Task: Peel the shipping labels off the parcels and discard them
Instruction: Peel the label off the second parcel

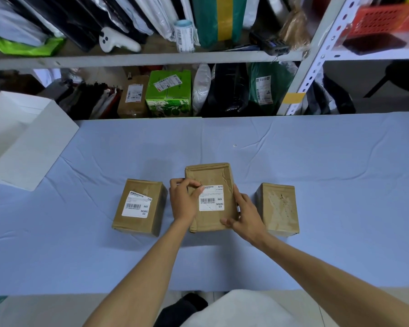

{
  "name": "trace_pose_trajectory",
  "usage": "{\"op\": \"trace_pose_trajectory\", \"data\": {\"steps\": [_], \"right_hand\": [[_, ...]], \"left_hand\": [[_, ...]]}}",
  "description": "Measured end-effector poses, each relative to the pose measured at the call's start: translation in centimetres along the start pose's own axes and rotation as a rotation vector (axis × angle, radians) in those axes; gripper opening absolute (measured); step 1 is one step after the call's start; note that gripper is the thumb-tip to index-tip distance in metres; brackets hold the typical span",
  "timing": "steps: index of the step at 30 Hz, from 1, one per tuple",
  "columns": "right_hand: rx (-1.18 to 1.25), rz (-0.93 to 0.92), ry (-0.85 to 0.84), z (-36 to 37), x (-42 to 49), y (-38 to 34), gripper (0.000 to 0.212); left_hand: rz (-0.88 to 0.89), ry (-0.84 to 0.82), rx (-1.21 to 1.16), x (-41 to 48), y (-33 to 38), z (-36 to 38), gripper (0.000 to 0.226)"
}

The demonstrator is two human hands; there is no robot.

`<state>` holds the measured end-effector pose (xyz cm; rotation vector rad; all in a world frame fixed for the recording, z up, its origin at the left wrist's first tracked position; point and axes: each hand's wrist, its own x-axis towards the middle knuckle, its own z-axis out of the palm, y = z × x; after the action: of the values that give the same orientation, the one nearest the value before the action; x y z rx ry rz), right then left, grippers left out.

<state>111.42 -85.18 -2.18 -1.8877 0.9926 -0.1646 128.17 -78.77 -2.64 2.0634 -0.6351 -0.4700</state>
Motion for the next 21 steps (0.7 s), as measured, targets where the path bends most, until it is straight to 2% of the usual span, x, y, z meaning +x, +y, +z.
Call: {"op": "trace_pose_trajectory", "data": {"steps": [6, 11, 16, 17, 21], "right_hand": [[-0.001, 0.011, -0.002, 0.0, 0.0, 0.1, 0.104], [-0.004, 0.007, -0.003, -0.1, 0.1, 0.0, 0.104], [-0.001, 0.025, -0.011, -0.2, 0.3, 0.0, 0.104], [0.002, 0.025, -0.012, -0.2, 0.4, -0.1, 0.104], [0.006, 0.026, -0.018, -0.1, 0.3, 0.0, 0.105]], "left_hand": [[0.003, 0.013, 0.071, 0.1, 0.1, 0.4, 0.003], [-0.023, -0.022, 0.147, 0.3, 0.2, 0.6, 0.008], [-0.041, -0.090, 0.040, 0.0, 0.4, 0.2, 0.008], [-0.042, -0.108, -0.008, -0.2, 0.3, -0.1, 0.015], [-0.029, -0.209, -0.137, -1.6, -1.2, -1.4, 0.068]]}}
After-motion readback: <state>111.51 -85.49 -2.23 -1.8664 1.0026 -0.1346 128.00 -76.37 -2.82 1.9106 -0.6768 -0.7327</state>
